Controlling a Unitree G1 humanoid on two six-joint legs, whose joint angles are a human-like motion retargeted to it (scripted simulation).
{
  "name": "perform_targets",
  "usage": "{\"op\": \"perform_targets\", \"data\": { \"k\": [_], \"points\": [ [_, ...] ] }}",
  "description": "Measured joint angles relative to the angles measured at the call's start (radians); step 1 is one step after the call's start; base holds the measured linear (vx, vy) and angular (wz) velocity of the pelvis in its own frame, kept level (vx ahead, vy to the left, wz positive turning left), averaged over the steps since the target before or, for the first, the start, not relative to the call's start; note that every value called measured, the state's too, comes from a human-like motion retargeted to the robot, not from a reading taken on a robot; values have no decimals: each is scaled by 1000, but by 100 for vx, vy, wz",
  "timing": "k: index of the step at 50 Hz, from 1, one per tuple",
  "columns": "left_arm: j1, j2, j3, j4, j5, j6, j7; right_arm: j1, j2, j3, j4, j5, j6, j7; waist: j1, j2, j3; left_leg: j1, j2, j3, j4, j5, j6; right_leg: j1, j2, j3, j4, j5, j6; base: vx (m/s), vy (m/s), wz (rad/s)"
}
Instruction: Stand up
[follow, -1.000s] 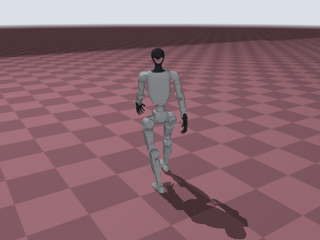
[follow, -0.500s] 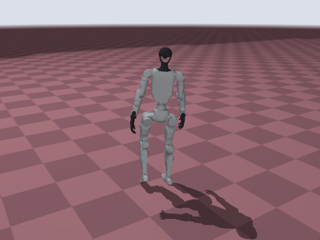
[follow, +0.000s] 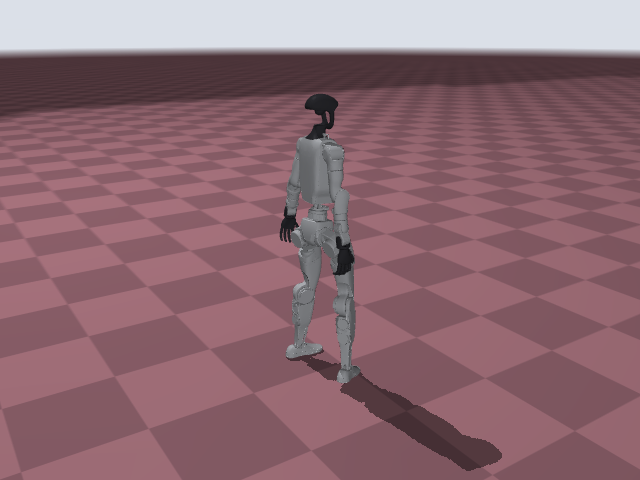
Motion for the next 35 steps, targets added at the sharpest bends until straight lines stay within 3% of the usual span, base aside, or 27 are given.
{"op": "perform_targets", "data": {
  "k": [3, 9, 14, 18, 20, 22, 23, 27, 30, 35],
  "points": [
    [-6, 74, 19, -3, -9, -9, 31, 21, -8, -11, -6, -11, 15, -1, -28, -4, -22, -2, 18, 148, 16, -36, 36, -27, -40, -220, 19, -53, -41, -19, 1, -244],
    [21, 152, 51, 56, 12, 29, 28, 61, -26, -49, 0, -9, 27, -22, -22, -20, -64, 58, 48, 476, 7, -89, 68, 18, -90, -495, 31, -86, -22, -11, -5, -269],
    [65, 119, 58, 101, 22, 37, 7, 82, -30, -70, -1, 1, 28, -35, -26, -24, -96, 125, 40, 693, -26, -120, 70, 100, -136, -736, -13, -131, -50, -10, -16, -278],
    [66, 48, 43, 115, 35, 38, -28, 91, -29, -78, 6, 13, 25, -45, -7, -28, -104, 176, 27, 825, -42, -140, 61, 155, -139, -827, -55, -152, -68, -11, -25, -295],
    [55, 7, 29, 114, 36, 31, -48, 91, -30, -79, 17, 18, 25, -52, 1, -27, -105, 212, 22, 911, -53, -150, 47, 175, -138, -856, -70, -153, -84, -7, -23, -279],
    [40, -33, 13, 105, 37, 21, -71, 90, -32, -79, 32, 15, 27, -59, -1, -31, -109, 231, 5, 944, -59, -154, 37, 199, -145, -881, -105, -167, -45, -3, -30, -245],
    [32, -49, 6, 99, 39, 17, -83, 90, -33, -80, 40, 11, 29, -64, -5, -29, -111, 240, 3, 966, -58, -158, 31, 209, -148, -908, -124, -172, -58, 1, -30, -217],
    [-22, -106, -42, 60, 67, -2, -135, 100, -35, -99, 69, 1, 37, -85, -38, -13, -112, 270, 2, 1019, -40, -159, -5, 194, -100, -721, -173, -171, -84, 4, -30, -177],
    [-64, -128, -90, 13, 106, -19, -165, 118, -39, -117, 88, 10, 37, -85, -64, -2, -106, 292, 10, 1022, -18, -143, -25, 199, -91, -681, -188, -156, -102, 8, -30, -119],
    [-103, -135, -157, -84, 170, -60, -178, 144, -51, -131, 111, -9, 50, -81, -74, -11, -127, 314, 39, 976, 86, -44, -13, 186, -92, -570, -178, -141, -123, 13, -26, -123]
  ]
}}
